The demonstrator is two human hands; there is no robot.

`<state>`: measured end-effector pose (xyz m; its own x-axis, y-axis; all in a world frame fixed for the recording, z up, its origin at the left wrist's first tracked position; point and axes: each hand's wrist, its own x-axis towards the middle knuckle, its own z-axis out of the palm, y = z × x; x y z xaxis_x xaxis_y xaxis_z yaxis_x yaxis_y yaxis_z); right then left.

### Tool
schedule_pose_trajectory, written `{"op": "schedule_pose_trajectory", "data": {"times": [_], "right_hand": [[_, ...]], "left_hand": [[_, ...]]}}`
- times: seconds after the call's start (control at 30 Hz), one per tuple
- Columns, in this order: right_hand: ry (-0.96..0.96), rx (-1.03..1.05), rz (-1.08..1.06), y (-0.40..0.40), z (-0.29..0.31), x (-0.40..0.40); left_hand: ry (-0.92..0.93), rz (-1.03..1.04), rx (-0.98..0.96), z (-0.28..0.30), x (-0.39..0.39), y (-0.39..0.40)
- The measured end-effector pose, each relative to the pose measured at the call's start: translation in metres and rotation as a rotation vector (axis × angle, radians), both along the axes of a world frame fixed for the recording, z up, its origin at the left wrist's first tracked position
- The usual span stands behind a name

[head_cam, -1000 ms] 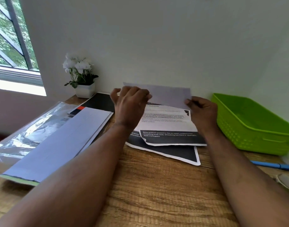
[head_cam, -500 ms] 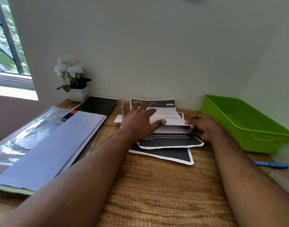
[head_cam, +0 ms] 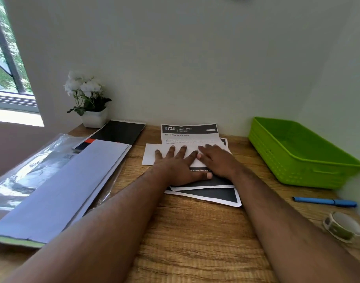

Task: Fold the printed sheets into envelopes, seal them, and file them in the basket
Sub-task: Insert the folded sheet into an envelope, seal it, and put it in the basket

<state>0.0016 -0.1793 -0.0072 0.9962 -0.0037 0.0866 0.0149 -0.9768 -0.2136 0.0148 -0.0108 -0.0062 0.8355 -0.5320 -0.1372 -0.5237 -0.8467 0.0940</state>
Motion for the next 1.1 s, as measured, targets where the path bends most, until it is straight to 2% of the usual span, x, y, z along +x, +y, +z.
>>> {"op": "schedule_pose_trajectory", "data": {"times": [0.1, 0.27, 0.4, 0.47, 0.57, 0.67, 0.73, 0.8, 1.1], "right_hand": [[0.156, -0.039, -0.087, -0.005, -0.003, 0.004], [0.209, -0.059, -0.248, -0.022, -0.002, 0.003], [0.243, -0.058, -0.257, -0.022, -0.003, -0.002], [0.208, -0.131, -0.267, -0.021, 0.0, -0.004], [0.012, -0.351, -0.162, -0.01, 0.003, -0.006], [0.019, -0.158, 0.011, 0.019, 0.0, -0.004], [0.099, -0.046, 0.039, 0.027, -0.004, -0.002], [0.144, -0.03, 0.034, 0.025, -0.005, 0.001], [0.225, -0.056, -0.246, -0.03, -0.006, 0.001]], "left_hand": [[0.019, 0.014, -0.017, 0.001, 0.0, 0.001], [0.055, 0.092, -0.053, 0.002, 0.004, 0.007], [0.023, 0.231, -0.079, 0.001, 0.014, 0.024], [-0.021, 0.233, -0.043, 0.0, 0.016, 0.028], [-0.042, 0.218, -0.034, -0.001, 0.018, 0.024], [-0.003, 0.22, -0.075, -0.003, 0.019, 0.021], [0.01, 0.232, -0.096, -0.004, 0.02, 0.02], [0.021, 0.238, -0.101, -0.004, 0.02, 0.02], [0.05, 0.255, -0.106, -0.003, 0.022, 0.021]]}}
